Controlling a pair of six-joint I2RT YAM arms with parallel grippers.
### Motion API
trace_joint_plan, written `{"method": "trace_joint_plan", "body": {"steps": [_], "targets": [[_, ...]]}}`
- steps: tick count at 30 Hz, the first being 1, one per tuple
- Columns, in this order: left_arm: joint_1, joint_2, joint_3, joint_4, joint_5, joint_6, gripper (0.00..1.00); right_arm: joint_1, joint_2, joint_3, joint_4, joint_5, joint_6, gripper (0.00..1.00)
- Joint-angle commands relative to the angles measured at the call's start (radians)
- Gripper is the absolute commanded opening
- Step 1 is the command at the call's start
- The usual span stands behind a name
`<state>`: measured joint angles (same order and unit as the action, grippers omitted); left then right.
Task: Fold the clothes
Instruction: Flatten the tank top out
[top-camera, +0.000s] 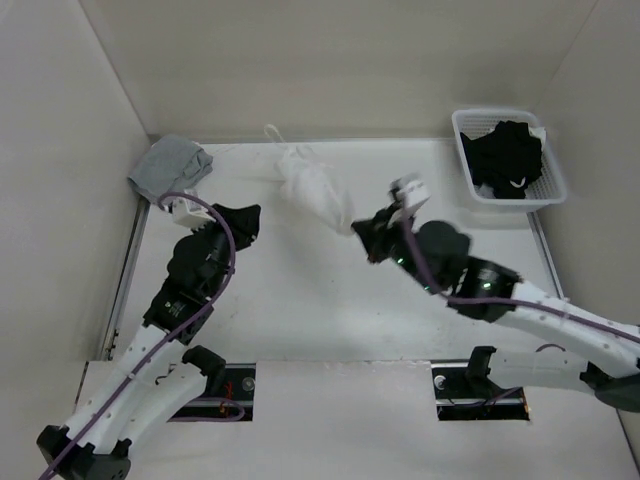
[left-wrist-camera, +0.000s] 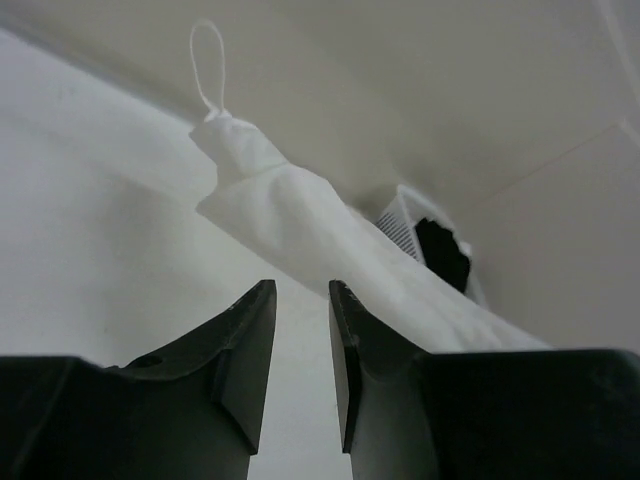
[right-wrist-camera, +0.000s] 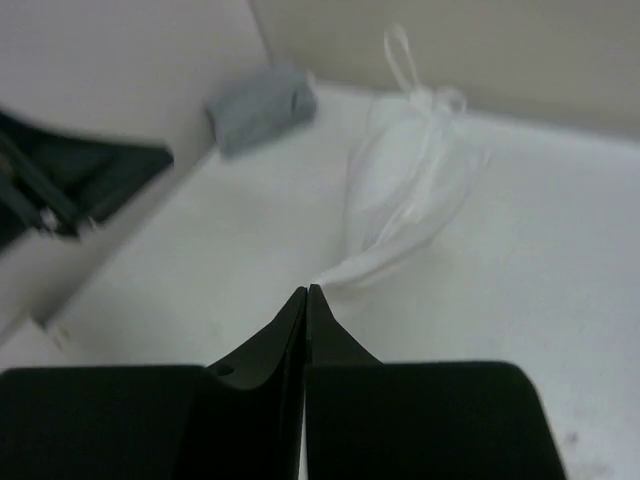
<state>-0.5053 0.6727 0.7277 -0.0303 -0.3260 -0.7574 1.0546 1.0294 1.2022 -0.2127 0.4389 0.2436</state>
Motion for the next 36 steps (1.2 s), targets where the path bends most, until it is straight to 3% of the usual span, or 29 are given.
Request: {"method": "trace_joint_plan", "body": {"steps": [1,7,12,17,19,24,29,36], "targets": [[-0.008,-0.013,-0.146,-0.083,-0.008,-0.026,0.27,0.087,0.104,-0.277,0.068,0.020,0.100,0.01],[-0.043,0.063,-0.315,-0.033,-0.031,-0.071,0.28,0.156,0.239,-0.539,0.157,-0.009,0.298,0.00],[-0.167,0.278,-0.249,0.076,-0.166,-0.007,0.28,0.175,0.235,-0.625,0.222,0.015,0.410,0.02],[-0.282,0.600,-0.046,0.153,-0.297,0.139,0.29,0.172,0.181,-0.704,0.329,0.035,0.456,0.24],[-0.270,0.742,0.053,0.171,-0.323,0.176,0.30,0.163,0.146,-0.736,0.361,0.035,0.471,0.31],[-0.195,0.985,0.216,0.150,-0.318,0.207,0.27,0.080,0.038,-0.791,0.389,-0.020,0.503,0.31],[-0.132,1.007,0.230,0.135,-0.309,0.179,0.34,0.009,-0.014,-0.842,0.450,-0.063,0.499,0.32],[-0.138,1.094,0.311,0.089,-0.314,0.182,0.35,-0.054,-0.034,-0.894,0.515,-0.144,0.491,0.32]]}}
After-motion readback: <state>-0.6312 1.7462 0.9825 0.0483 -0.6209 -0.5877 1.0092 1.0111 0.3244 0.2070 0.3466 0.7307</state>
